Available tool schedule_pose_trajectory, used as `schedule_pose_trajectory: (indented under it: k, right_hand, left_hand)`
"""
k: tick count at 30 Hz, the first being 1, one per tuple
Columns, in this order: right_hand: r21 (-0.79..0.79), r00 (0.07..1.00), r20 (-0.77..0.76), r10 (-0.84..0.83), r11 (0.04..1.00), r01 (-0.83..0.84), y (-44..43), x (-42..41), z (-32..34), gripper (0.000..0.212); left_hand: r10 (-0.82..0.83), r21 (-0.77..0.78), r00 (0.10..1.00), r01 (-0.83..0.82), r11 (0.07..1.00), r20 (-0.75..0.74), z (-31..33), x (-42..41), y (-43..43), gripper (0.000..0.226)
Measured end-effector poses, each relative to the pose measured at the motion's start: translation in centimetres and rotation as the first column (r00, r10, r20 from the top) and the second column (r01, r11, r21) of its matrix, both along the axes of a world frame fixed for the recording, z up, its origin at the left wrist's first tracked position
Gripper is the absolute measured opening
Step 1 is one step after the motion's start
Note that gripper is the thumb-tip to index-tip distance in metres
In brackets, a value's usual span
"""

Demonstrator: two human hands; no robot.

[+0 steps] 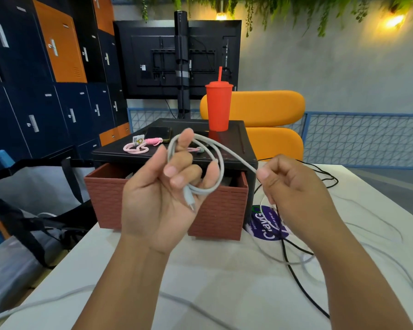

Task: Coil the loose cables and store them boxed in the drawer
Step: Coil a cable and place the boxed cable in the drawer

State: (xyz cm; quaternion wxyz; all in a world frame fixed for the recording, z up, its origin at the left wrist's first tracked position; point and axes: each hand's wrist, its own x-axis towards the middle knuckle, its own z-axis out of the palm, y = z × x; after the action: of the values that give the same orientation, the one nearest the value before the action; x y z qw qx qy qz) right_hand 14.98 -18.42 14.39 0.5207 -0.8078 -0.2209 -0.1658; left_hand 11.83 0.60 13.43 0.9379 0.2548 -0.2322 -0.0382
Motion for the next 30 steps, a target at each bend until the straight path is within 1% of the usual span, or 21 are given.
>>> schedule_pose_trajectory:
  k: [2,5,7,10,13,15,17,19,20,21,23,24,25,26,27,28,30]
  right_hand:
    - [-0.091,0.998,0.045,-0.036,0.995,0.040,-0.4,0.1,-0.1,0.026]
    - [-0.202,0.997,0.057,-0.046,0.978,0.057,-0.6,-0.1,0.0,0.026]
    - [-0.310,0.999,0.036,0.008,0.951,0.004,-0.2,-0.4,0.1,0.023]
    - [-0.434,0.991,-0.035,0.126,0.892,-0.129,0.9,-1.2,0.3,0.024]
    - [-0.460,0.968,-0.082,0.237,0.853,-0.248,1.4,-1.8,0.4,0.023]
    - [-0.459,0.953,-0.096,0.287,0.837,-0.298,1.3,-2.0,0.4,0.016]
    - [-0.456,0.942,-0.117,0.316,0.825,-0.333,1.2,-2.1,0.5,0.005]
    - [-0.481,0.932,-0.135,0.337,0.800,-0.359,1.0,-2.1,0.6,0.015]
    - [-0.497,0.930,-0.141,0.340,0.788,-0.364,1.0,-2.2,0.6,0.018]
    - [-0.513,0.931,-0.133,0.340,0.780,-0.358,0.9,-2.2,0.7,0.019]
    - [-0.527,0.943,-0.086,0.321,0.789,-0.317,0.9,-2.3,0.8,0.013]
    - [-0.515,0.954,-0.047,0.295,0.811,-0.276,0.9,-2.3,0.9,0.010]
    - [-0.490,0.966,-0.003,0.260,0.842,-0.228,0.7,-2.2,0.9,0.011]
    - [-0.444,0.974,0.038,0.221,0.878,-0.182,0.6,-2.0,1.0,0.014]
    - [-0.383,0.980,0.073,0.187,0.912,-0.145,0.5,-1.9,1.0,0.015]
    - [-0.325,0.981,0.108,0.159,0.939,-0.116,0.4,-1.7,1.0,0.015]
    - [-0.228,0.979,0.164,0.123,0.970,-0.084,0.3,-1.4,0.8,0.014]
  left_hand:
    - [0.104,0.000,0.994,-0.104,0.995,-0.013,0.0,-0.1,0.6,0.033]
    - [0.182,0.002,0.983,-0.182,0.983,0.014,0.2,-0.3,1.2,0.036]
    - [0.244,-0.008,0.966,-0.244,0.970,0.090,0.3,-0.2,0.9,0.038]
    - [0.385,0.057,0.915,-0.394,0.917,0.125,0.5,-0.4,-0.2,0.045]
    - [0.480,0.180,0.852,-0.516,0.837,0.210,0.5,-0.3,-1.1,0.045]
    - [0.527,0.239,0.808,-0.584,0.775,0.264,0.4,-0.3,-1.4,0.047]
    - [0.557,0.289,0.770,-0.635,0.716,0.311,0.5,-0.3,-1.6,0.047]
    - [0.580,0.362,0.724,-0.689,0.628,0.373,0.3,-0.1,-1.8,0.040]
    - [0.590,0.416,0.696,-0.718,0.558,0.410,0.3,-0.1,-1.9,0.040]
    - [0.595,0.476,0.662,-0.746,0.465,0.456,0.2,0.0,-2.0,0.042]
    - [0.543,0.583,0.600,-0.779,0.230,0.588,-0.2,0.1,-2.3,0.042]
    - [0.490,0.622,0.589,-0.774,0.115,0.643,-0.5,0.1,-2.4,0.041]
    - [0.437,0.649,0.594,-0.760,0.032,0.675,-0.8,0.0,-2.5,0.034]
    - [0.409,0.671,0.615,-0.742,0.008,0.675,-1.1,0.0,-2.6,0.024]
    - [0.403,0.693,0.644,-0.720,0.034,0.650,-1.1,-0.2,-2.8,0.016]
    - [0.399,0.714,0.682,-0.694,0.091,0.613,-1.0,-0.4,-2.9,0.013]
    - [0.373,0.744,0.752,-0.638,0.201,0.544,-0.5,-0.7,-3.0,0.027]
